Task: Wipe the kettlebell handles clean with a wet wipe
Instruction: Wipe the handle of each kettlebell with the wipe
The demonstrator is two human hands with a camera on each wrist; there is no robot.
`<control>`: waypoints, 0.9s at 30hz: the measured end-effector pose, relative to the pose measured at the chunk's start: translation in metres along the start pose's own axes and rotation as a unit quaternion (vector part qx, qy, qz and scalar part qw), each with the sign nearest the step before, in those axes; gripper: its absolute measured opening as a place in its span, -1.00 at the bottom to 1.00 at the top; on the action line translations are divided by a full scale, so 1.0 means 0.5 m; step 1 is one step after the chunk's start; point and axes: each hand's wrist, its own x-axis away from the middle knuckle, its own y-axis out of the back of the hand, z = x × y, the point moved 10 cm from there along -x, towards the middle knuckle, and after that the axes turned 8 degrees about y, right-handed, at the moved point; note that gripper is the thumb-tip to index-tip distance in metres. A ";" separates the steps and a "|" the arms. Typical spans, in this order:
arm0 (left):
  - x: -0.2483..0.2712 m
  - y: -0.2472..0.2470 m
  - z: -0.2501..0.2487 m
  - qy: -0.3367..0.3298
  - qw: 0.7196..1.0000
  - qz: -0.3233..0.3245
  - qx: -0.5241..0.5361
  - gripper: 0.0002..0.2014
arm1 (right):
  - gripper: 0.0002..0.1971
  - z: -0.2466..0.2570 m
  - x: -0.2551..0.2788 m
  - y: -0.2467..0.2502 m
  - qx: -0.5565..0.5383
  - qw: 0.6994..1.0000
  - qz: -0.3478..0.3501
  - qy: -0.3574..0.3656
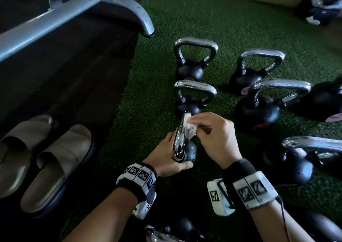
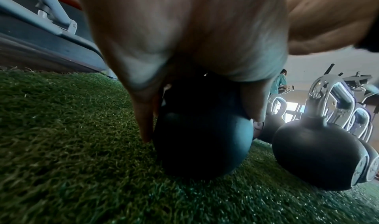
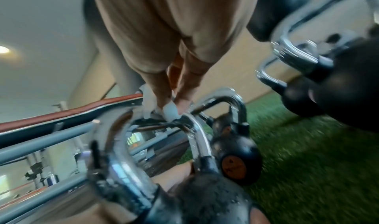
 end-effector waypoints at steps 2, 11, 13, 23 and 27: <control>0.000 0.001 -0.002 -0.002 1.000 0.003 -0.008 -0.03 | -0.66 0.031 0.004 -0.004 0.011 0.999 0.012 0.032; -0.026 -0.013 -0.004 -0.048 0.998 0.015 -0.034 -0.07 | -0.76 0.028 0.025 -0.006 -0.031 0.995 0.048 -0.087; -0.032 -0.018 0.008 -0.039 0.999 0.014 -0.033 -0.03 | -0.76 0.017 0.035 -0.008 -0.056 0.988 0.056 -0.131; -0.036 -0.011 0.023 -0.012 0.994 0.045 -0.099 -0.30 | -0.84 -0.026 0.088 -0.058 -0.096 0.971 0.108 -0.191; -0.019 -0.013 -0.005 -0.044 0.992 0.077 -0.085 -0.81 | -0.82 -0.040 0.089 -0.076 -0.045 0.974 0.140 -0.170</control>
